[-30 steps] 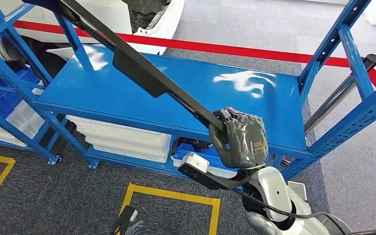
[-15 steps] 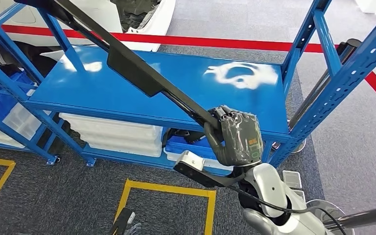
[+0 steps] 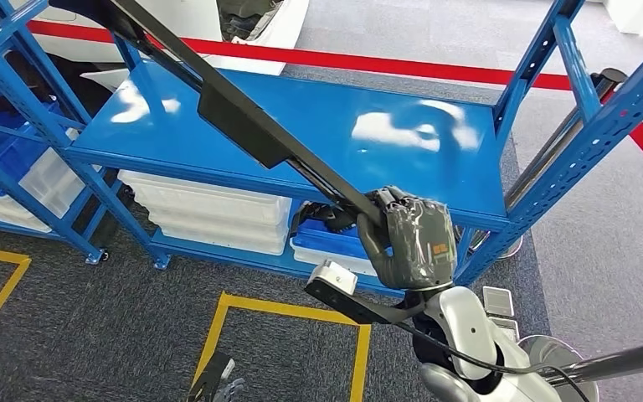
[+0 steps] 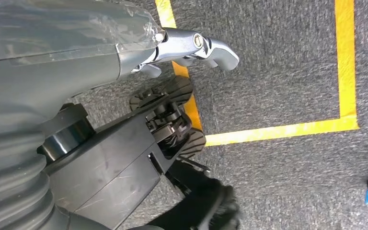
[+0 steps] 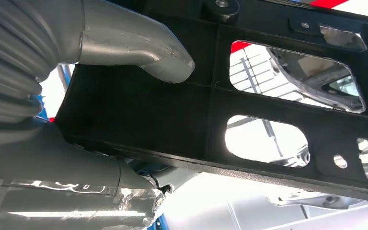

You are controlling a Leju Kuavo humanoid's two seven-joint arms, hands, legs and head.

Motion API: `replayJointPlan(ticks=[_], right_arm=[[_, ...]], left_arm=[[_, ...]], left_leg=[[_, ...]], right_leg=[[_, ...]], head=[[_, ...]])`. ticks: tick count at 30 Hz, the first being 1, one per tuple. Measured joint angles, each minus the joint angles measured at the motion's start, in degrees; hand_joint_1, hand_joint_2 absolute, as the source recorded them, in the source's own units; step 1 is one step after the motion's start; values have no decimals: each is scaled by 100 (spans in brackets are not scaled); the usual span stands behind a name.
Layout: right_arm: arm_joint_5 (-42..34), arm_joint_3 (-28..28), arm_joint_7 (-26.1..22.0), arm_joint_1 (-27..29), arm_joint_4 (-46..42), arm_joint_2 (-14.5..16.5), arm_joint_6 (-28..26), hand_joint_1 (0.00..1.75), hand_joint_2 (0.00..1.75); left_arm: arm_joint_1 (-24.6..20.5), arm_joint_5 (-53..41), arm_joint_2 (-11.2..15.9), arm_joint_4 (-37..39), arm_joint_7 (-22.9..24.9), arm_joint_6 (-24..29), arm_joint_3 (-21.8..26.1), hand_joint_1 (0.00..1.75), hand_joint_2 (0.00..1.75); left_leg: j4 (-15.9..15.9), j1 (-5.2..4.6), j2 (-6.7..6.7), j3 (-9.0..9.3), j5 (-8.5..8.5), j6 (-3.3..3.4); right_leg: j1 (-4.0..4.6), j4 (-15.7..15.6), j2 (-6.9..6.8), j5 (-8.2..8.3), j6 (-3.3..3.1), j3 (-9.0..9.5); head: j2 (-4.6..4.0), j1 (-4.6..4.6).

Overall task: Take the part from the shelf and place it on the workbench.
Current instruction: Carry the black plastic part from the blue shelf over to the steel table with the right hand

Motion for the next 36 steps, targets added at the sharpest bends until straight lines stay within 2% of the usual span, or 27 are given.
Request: replayJointPlan(ticks=[2,3,4,7,8,10,12,13,14,15,17,18,19,20,22,23,25,27,28,29,30,31,33,34,36], right_arm=[[0,-7,1,-3,5,-3,0,164,175],[0,-9,1,-4,5,-3,-3,164,175],[0,-10,1,-4,6,-3,-8,164,175],[0,-13,4,0,8,-7,-17,164,175],[0,-14,6,-1,9,-9,-19,164,175],[-5,-16,7,-1,9,-9,-22,164,175],[-21,-16,6,6,15,-9,-25,164,175],[-33,-15,4,10,19,-9,-26,164,175],[-43,-15,3,14,23,-9,-27,164,175],[-52,-15,1,17,27,-9,-28,164,175],[-57,-16,-1,16,29,-8,-30,164,175],[-58,-16,-2,14,29,-7,-31,164,175],[-58,-16,-2,13,30,-5,-32,164,175],[-59,-17,-2,13,31,-4,-33,164,175],[-63,-19,-2,16,32,-2,-34,164,175],[-64,-22,-2,13,32,-2,-34,164,175],[-71,-26,-3,3,33,-2,-35,164,175],[-84,-27,-4,0,35,-2,-35,164,175],[-92,-27,-3,5,37,-2,-35,164,175],[-100,-27,-2,9,40,-3,-35,164,175],[-109,-28,-1,11,43,-5,-36,164,175],[-121,-31,1,11,45,-7,-38,164,175],[-151,-38,1,7,46,-11,-51,164,175],[-165,-40,1,4,46,-11,-63,164,175],[-182,-41,6,2,46,-14,-89,164,175]], left_arm=[[-2,-6,0,0,5,-2,-1,0,175],[-4,-9,0,0,8,-3,0,0,175],[-5,-10,1,0,11,-4,0,0,175],[-5,-13,1,0,18,-4,-2,0,175],[-5,-14,1,0,18,-2,-2,0,175],[-5,-18,1,0,18,5,-2,0,175],[-2,-22,1,0,20,11,-3,0,175],[-1,-22,1,0,22,14,-3,0,175],[-1,-21,1,0,26,14,-3,0,175],[-1,-21,2,0,29,14,-3,0,175],[-5,-21,5,0,33,16,-3,0,175],[-7,-21,8,0,34,17,-3,0,175],[-6,-21,10,0,36,18,-3,0,175],[-4,-22,12,0,38,19,-3,0,175],[-5,-23,12,0,40,20,-3,0,175],[-11,-25,12,0,40,21,-2,0,175],[-22,-30,11,0,40,21,-2,0,175],[-18,-35,11,0,42,20,-2,0,175],[-15,-36,11,0,44,20,-2,0,175],[-14,-38,11,0,49,20,-2,0,175],[-15,-39,11,0,52,19,-2,0,175],[-18,-40,11,-1,56,17,-3,0,175],[-29,-41,11,-1,59,12,-2,0,175],[-36,-41,11,-1,61,11,-2,0,175],[-45,-43,11,-1,67,8,-2,0,175]], left_leg=[[28,-7,8,-50,36,-41],[39,-16,14,-71,59,-72],[46,-23,21,-88,83,-107],[67,-19,32,-126,112,-213],[156,-14,18,-164,26,-244],[659,1,-20,-350,-358,-291],[1351,7,-29,-581,-741,-315],[1539,7,-30,-613,-807,-317],[1522,7,-34,-543,-771,-310],[1284,7,-45,-365,-645,-292],[498,6,-165,119,-362,-238],[188,4,-229,282,-285,-216],[14,-2,-280,360,-262,-197],[-38,-14,-289,366,-271,-183],[-76,-3,-225,351,-225,-125],[-100,10,-189,347,-194,-87],[-139,31,-98,324,-142,-24],[-139,26,-16,285,-122,-2],[-135,24,25,272,-118,-2],[-131,24,63,263,-115,-2],[-124,26,99,261,-115,-5],[-116,27,131,264,-118,-12],[-93,11,187,258,-126,-52],[-84,-1,209,248,-126,-82],[-69,-33,260,230,-119,-139]], right_leg=[[14,-800,-28,242,-40,476],[27,-1071,-37,307,-70,614],[42,-1200,-39,322,-101,660],[46,-1229,0,404,-214,605],[35,-1246,7,442,-260,583],[20,-1272,13,513,-338,522],[29,-1267,34,567,-370,448],[33,-1263,52,593,-368,413],[36,-1256,79,618,-359,380],[36,-1248,108,639,-346,354],[44,-1220,164,669,-312,311],[48,-1201,189,681,-290,288],[49,-1187,212,696,-264,265],[51,-1182,236,714,-232,245],[39,-1175,274,731,-172,219],[40,-1116,252,676,-144,188],[29,-680,161,364,-93,4],[13,41,102,-12,-46,-287],[2,288,92,-93,-31,-373],[-6,340,81,-65,-23,-362],[-11,153,59,70,-22,-237],[-14,-208,17,266,-30,-30],[14,-954,-125,524,-82,345],[32,-1149,-172,566,-114,425],[58,-1235,-156,570,-176,415]], head=[[0,62],[0,85],[0,94],[0,74],[0,60],[0,-2],[0,-77],[0,-97],[0,-112],[0,-126],[0,-152],[0,-160],[0,-158],[-1,-152],[-1,-135],[-1,-121],[0,-44],[0,40],[0,60],[0,83],[0,107],[0,135],[0,191],[0,211],[0,201]])
